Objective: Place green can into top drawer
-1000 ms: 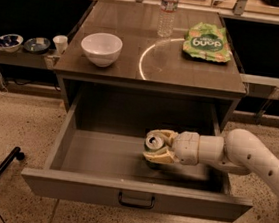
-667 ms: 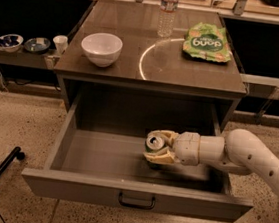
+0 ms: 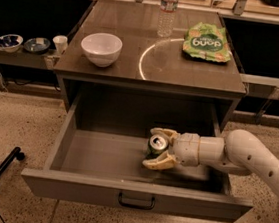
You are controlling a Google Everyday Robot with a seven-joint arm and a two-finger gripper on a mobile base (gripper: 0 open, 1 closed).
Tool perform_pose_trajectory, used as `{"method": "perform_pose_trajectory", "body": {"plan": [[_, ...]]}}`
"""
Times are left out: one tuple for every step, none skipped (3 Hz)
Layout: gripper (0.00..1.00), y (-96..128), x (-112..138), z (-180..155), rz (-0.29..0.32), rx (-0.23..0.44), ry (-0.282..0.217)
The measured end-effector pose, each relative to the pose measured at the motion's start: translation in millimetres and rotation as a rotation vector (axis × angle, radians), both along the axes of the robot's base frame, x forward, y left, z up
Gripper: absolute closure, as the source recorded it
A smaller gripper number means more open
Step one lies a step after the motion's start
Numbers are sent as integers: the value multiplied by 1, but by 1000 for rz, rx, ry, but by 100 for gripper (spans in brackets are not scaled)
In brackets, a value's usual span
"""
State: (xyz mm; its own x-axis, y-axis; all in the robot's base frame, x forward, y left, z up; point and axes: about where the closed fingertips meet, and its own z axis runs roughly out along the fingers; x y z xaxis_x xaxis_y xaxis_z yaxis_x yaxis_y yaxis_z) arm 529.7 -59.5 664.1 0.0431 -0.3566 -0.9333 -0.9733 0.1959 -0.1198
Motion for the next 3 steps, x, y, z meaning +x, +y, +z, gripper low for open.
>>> {"method": "perform_pose_trajectory", "body": {"plan": [[0, 0, 0, 0, 0, 0, 0], [0, -7, -5, 30, -29, -26, 0], [0, -28, -14, 81, -73, -37, -19]]}}
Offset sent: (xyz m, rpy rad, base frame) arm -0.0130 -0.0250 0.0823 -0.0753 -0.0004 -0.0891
